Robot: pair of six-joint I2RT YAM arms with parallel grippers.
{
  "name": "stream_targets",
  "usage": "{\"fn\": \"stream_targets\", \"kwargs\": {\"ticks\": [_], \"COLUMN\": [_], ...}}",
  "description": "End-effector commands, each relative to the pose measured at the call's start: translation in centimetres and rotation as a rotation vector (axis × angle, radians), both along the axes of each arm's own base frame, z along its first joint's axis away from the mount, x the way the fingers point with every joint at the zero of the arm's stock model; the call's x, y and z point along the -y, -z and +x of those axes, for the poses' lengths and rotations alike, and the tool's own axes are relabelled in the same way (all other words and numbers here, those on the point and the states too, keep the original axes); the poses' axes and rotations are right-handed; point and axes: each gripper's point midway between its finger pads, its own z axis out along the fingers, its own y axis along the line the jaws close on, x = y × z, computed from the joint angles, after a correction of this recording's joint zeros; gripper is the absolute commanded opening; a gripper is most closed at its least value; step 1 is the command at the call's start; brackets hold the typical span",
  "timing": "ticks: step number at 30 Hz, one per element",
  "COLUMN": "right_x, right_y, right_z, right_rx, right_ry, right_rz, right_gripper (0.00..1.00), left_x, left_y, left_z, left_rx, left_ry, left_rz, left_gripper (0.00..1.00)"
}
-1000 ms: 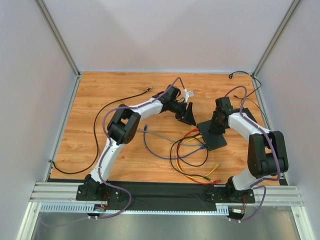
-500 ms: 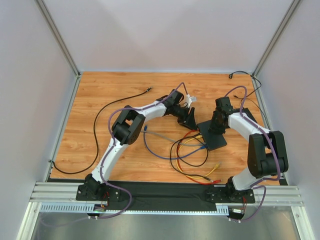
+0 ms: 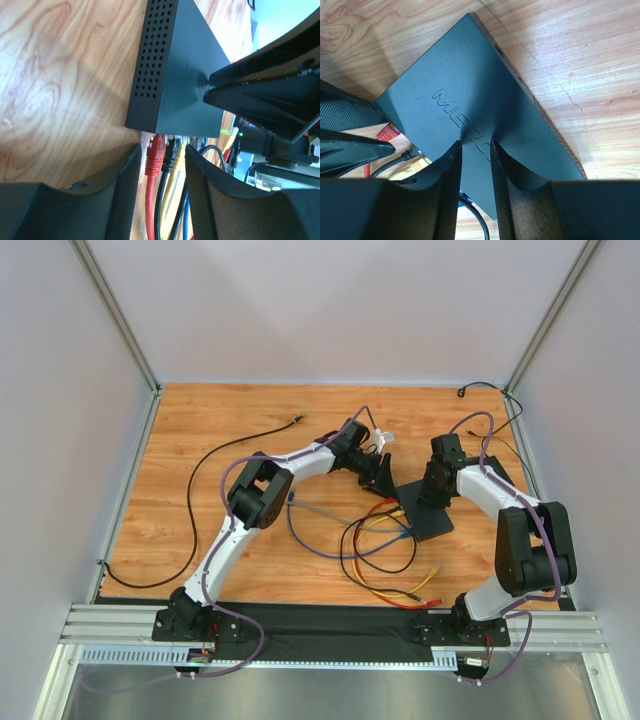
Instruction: Pull the plug from the switch port
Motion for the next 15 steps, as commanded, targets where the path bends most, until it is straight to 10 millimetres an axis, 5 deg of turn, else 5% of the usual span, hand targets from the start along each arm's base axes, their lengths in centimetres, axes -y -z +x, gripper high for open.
{"fn": "stream_targets", "kwargs": {"ticks": [1,15], "right_x": [0.75,0.81], "right_y": [2.36,2.46], "right_z": [-2.3,-2.26], "right_rx": [-0.106,-0.102], "right_ry": [-0.01,-0.005], "right_rz": [-0.031,-0.033], "right_gripper": [0.31,0.31], "left_x": [0.57,0.62], "left_y": [1.35,1.62], "left_z": [-0.15,0.08], "left_rx": [-0.051,-0.098], "left_ry": [-0.014,-0.052], "left_rz": [0.027,0.054], "left_gripper": [0.49,0.4]}}
